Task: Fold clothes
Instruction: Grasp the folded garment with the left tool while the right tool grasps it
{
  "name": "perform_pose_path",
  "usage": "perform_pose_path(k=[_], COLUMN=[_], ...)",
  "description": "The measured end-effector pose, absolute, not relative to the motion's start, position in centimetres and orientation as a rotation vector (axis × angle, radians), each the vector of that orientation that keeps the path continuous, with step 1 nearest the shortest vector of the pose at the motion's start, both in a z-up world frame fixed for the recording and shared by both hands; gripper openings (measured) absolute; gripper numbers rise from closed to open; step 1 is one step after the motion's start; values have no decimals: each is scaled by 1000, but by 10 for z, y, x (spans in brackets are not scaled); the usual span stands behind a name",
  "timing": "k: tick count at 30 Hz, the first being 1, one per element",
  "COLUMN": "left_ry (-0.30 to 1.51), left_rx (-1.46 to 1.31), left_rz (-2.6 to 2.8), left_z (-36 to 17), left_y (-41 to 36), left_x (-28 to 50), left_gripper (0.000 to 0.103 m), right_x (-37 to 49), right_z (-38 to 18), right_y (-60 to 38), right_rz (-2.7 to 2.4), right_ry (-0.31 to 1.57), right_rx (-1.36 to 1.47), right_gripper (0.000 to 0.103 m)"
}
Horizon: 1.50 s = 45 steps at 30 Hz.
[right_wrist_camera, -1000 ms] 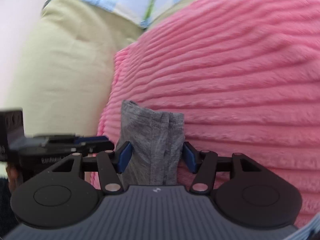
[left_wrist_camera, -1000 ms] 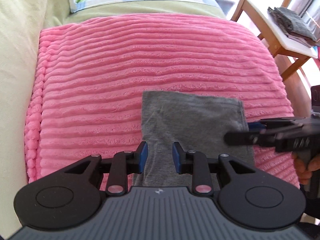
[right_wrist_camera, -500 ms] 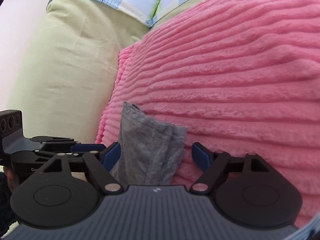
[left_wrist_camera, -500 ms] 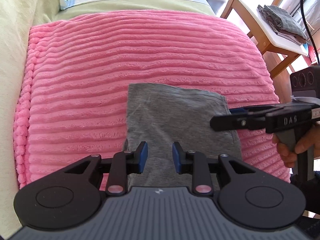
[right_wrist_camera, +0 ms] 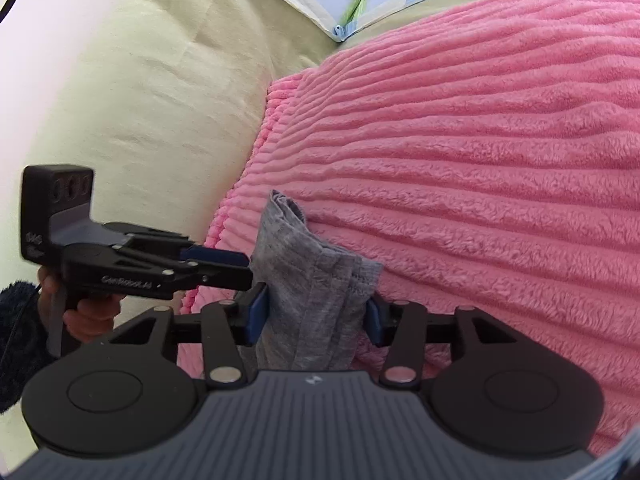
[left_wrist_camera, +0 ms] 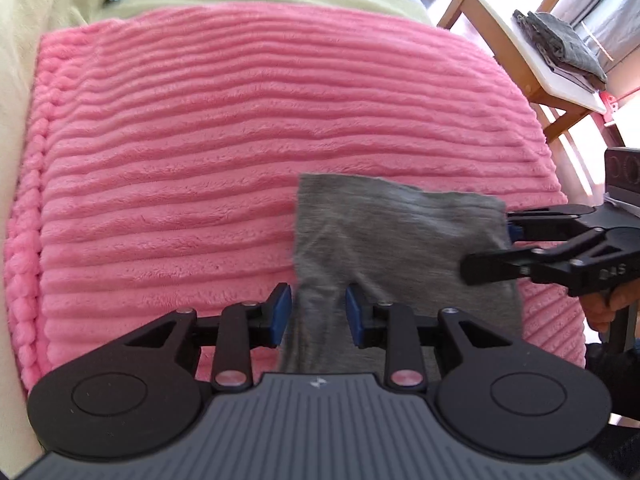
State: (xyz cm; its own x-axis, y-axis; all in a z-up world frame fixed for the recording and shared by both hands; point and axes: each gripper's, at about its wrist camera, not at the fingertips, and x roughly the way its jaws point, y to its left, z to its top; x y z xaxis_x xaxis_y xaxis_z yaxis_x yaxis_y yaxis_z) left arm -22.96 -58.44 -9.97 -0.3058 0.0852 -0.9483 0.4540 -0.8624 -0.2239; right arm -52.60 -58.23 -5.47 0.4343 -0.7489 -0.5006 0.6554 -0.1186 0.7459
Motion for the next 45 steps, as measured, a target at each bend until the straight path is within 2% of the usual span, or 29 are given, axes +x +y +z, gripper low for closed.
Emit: perform_pose_path(k=[4,10,12,13,14,18,24,26,27,28,29,30,31,33,40,45], left_ry=[795,842,775,767,772,634,609,587,579,577,589,590,571,485,338,214], left_rx=[1735,1779,1806,1809,1808,1833,1803,1790,1781,1775,1772,1772,1774,1768,1617,1620], left_rz=[-2309,-2368,-2389,-2404,-2429,-2482,-2451,-2443,-2439,-2435,-2429,-2432,-2446,-2478,-2471,-2448], left_z=[-114,-120,-119,-117,-115,-116,-116,-114,-114,-115,-118,-120,-120,-119,-100,-84], left_y=[-592,-598,-595,-593,-591,-577,-573,-571,-570,-570,-572,-571,-569,-561,-535,-524], left_x=[-229,-230,-232,-233,-233,-236,-233,-230,-229,-228,-230,-232,-235,-238,-219,-248], left_gripper=[50,50,38,19,5,5,7,12,14,16,15,13,8,5,3,3], right_x=[-524,-524,-524,-524,-524,-522,-518,-516,-515,-515,-513,-512,-509,-504,-491,-501], right_z=[-57,-61,-61,-61,-61,-61,-62,-61,-61,-61,-60,-58,-55,-49,-22,-5], right_y=[-583,-583,-583,-583,-583,-582,-587,-588,-589,-589,-589,-589,-588,-586,-572,-563], right_rz=[-1198,-1191,-1192,-1192,-1192,-1187,-1178,-1173,-1170,-1169,-1163,-1157,-1162,-1175,-1214,-1273], right_ry=[-95,-92,-92,-94,-95,-102,-78,-67,-62,-62,-63,-64,-51,-17,58,42], right_rx=[1190,1184,1184,1186,1187,1192,1174,1150,1138,1136,1128,1118,1091,1051,910,941], right_gripper=[51,52,52,52,52,53,54,50,41,40,37,28,27,24,22,22])
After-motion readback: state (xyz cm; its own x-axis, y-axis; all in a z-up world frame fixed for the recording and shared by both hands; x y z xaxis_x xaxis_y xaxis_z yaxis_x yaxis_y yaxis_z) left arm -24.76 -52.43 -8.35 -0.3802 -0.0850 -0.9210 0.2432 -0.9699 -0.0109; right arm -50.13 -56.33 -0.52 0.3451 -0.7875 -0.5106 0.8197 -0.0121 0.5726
